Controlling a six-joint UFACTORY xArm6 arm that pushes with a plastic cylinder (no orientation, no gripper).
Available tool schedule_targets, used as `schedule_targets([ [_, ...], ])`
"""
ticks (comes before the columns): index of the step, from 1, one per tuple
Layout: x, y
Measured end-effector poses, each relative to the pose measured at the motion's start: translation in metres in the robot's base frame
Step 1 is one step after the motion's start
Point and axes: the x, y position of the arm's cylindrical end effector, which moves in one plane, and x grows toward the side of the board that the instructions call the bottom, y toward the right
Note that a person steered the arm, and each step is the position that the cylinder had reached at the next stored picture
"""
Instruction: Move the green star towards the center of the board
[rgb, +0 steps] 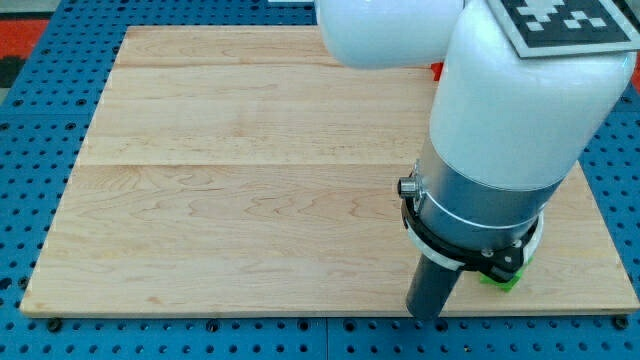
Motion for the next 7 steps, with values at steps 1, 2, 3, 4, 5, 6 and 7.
schedule_targets([
  [1, 0.0, 0.002],
  [2, 0.0, 0.001],
  [3, 0.0, 0.004],
  [4, 0.0, 0.009],
  [5, -0.001, 0.076],
  [6, -0.001, 0.165],
  [7, -0.021, 0.119],
])
